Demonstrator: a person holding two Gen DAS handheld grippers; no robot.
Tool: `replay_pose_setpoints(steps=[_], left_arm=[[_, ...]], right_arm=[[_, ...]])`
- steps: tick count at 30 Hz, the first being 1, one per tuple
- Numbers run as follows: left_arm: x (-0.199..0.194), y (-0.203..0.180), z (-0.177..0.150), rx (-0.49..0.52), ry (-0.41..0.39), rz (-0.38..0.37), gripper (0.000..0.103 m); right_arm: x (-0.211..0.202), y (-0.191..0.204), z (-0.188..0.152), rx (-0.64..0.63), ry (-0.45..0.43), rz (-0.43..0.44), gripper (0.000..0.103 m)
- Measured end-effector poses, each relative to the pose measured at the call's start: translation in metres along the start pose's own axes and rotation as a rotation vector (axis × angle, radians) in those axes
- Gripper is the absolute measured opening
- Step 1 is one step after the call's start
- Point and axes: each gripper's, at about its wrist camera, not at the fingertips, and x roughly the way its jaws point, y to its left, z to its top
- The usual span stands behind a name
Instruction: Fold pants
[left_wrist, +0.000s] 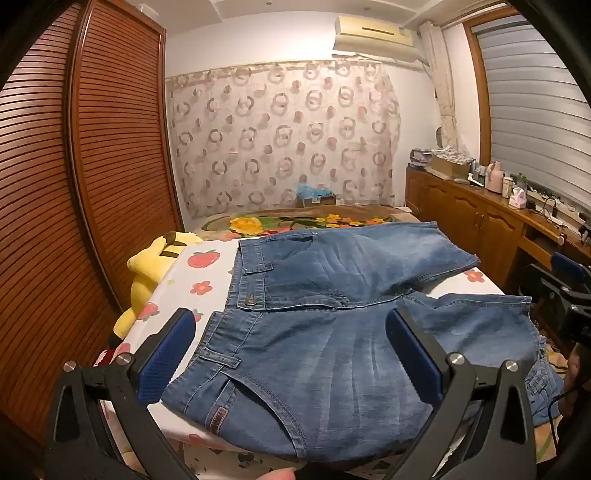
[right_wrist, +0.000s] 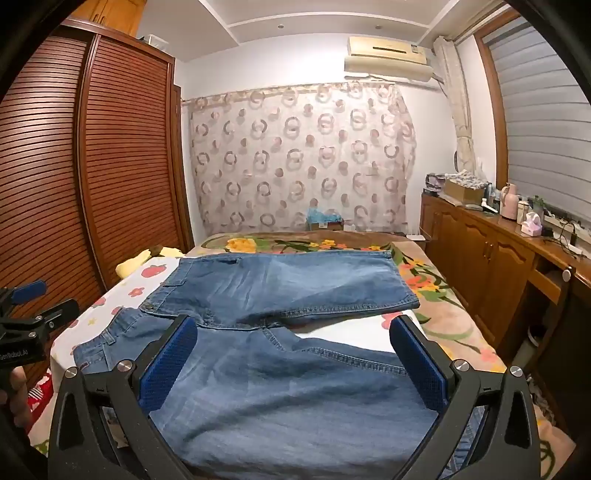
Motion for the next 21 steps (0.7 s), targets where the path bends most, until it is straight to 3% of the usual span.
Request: replay_pose_setpoints(steps=[21], left_arm=[[-0.0038,-0.0008,0.0041,-0.014,-0.018,-0.006,0.103]], right_arm=[[0.002,0.0009,0.0015,0.006,0.017,-0.006,0.103]])
